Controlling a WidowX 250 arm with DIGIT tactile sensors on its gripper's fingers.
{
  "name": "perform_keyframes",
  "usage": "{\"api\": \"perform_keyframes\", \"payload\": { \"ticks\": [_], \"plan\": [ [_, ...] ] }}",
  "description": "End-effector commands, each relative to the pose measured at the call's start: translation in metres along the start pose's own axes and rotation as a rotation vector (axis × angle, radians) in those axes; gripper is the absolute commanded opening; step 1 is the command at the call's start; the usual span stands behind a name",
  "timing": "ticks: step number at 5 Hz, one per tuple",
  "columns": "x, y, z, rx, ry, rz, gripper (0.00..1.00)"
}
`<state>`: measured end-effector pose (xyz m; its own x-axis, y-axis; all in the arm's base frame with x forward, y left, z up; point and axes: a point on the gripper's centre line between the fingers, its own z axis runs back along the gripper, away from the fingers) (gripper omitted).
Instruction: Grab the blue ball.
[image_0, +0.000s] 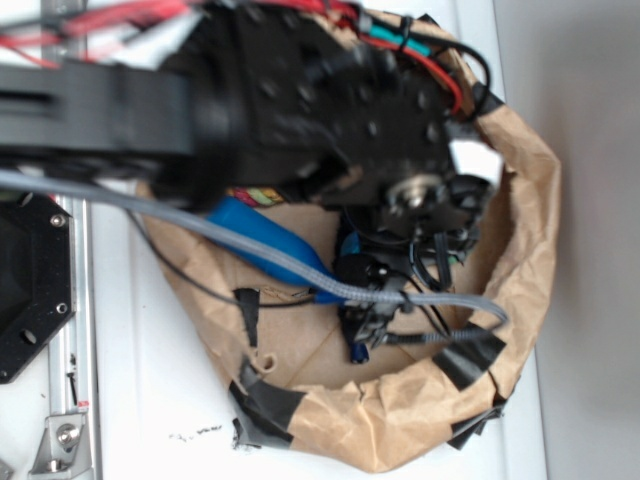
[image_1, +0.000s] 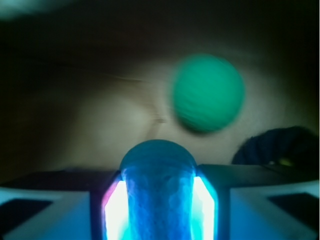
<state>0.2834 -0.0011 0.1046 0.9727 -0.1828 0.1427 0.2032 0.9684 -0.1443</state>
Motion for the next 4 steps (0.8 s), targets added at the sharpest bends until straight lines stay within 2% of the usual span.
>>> {"api": "perform_keyframes", "payload": {
  "ticks": [1, 2, 3, 4],
  "plan": [
    [-0.004, -0.006, 0.106, 0.120, -0.083, 0.194, 0.00],
    [-0.013, -0.012, 0.104, 0.105, -0.094, 0.250, 0.00],
    [-0.018, -0.012, 0.097, 0.133, -0.103, 0.295, 0.00],
    [-0.018, -0.010, 0.096, 0.131, -0.110, 0.306, 0.00]
  ]
}}
